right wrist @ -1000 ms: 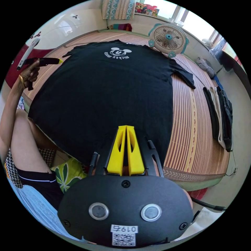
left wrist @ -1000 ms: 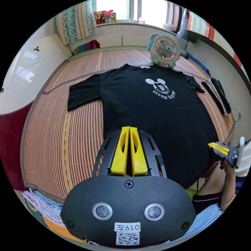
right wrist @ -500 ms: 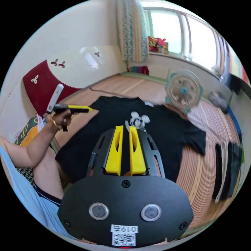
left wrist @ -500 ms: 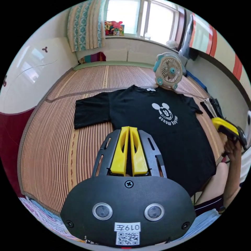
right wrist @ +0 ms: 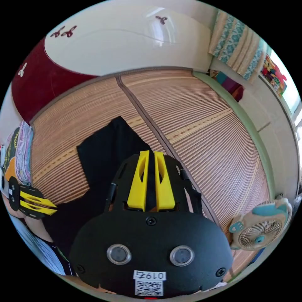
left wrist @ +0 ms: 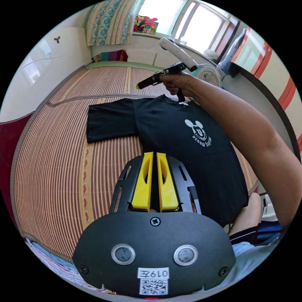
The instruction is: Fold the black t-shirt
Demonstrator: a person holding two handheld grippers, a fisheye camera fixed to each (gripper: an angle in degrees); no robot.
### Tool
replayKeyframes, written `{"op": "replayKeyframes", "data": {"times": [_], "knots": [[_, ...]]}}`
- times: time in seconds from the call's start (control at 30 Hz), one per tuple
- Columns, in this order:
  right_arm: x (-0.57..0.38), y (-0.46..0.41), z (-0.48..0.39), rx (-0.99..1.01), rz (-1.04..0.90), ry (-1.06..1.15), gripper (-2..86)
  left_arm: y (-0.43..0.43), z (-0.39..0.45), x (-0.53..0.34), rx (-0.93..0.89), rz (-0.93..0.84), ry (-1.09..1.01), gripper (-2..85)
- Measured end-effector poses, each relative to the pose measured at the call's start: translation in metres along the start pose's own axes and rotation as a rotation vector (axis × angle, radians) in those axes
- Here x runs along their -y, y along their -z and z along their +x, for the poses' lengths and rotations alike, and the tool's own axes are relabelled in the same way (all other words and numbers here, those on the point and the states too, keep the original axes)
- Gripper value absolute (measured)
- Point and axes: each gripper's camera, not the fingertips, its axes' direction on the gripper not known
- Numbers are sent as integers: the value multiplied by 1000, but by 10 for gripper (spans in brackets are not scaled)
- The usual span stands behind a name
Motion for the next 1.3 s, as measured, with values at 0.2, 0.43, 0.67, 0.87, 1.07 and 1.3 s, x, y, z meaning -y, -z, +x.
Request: {"op": "replayKeyframes", "data": {"times": [0.2, 0.43, 0.67, 0.87, 1.07, 1.3], "knots": [[43, -90, -10, -31, -130, 43, 20, -8, -36, 9, -104, -20, 70, 14], [75, -157, -25, -52, -164, 58, -7, -6, -58, 16, -77, 0, 66, 13], [97, -186, -40, -74, -104, 78, -9, -12, -85, 27, -69, -2, 98, 14], [99, -208, -47, -109, -78, 69, 10, -9, -117, 33, -21, 24, 168, 20], [101, -229, -39, -17, -126, 42, 64, -7, -152, 37, -65, 46, 237, 20], [105, -255, -54, -65, -141, 66, -1, -7, -179, 41, -45, 58, 277, 20]]}}
